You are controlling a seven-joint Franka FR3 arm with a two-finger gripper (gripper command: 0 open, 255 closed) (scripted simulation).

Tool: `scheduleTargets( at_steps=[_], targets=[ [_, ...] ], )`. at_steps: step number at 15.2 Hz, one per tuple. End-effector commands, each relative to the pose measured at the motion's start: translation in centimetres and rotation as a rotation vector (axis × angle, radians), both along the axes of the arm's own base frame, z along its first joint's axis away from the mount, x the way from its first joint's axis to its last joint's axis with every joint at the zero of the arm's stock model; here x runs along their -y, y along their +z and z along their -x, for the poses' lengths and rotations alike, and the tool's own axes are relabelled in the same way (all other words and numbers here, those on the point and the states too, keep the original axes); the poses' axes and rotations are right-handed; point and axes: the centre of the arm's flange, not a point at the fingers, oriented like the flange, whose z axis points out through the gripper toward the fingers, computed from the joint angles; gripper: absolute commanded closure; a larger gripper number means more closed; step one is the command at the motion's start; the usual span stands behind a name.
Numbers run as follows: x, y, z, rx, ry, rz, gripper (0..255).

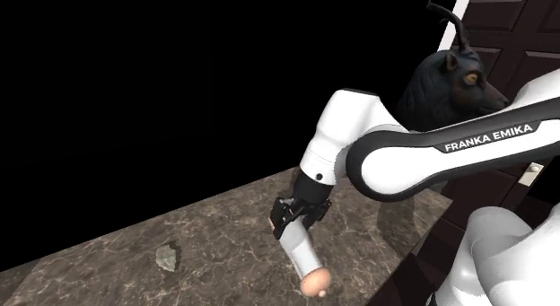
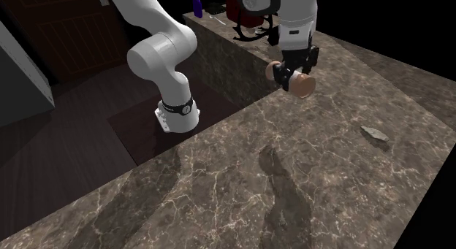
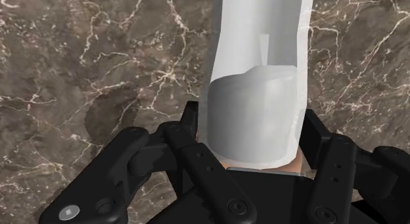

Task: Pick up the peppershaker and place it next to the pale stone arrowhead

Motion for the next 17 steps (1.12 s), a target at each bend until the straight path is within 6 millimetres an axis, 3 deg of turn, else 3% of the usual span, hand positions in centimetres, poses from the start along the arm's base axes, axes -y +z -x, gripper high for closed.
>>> scheduleTargets(
  at_steps=[1,13,17],
  targets=[
    [-2.6,0.1,-0.6,0.0,-0.001,-0.002,255],
    [-17.8,0.4,-4.8,0.0,-0.001,-0.002,255],
    [-17.8,-1.7,-4.8,0.0,-0.001,-0.002,255]
  ],
)
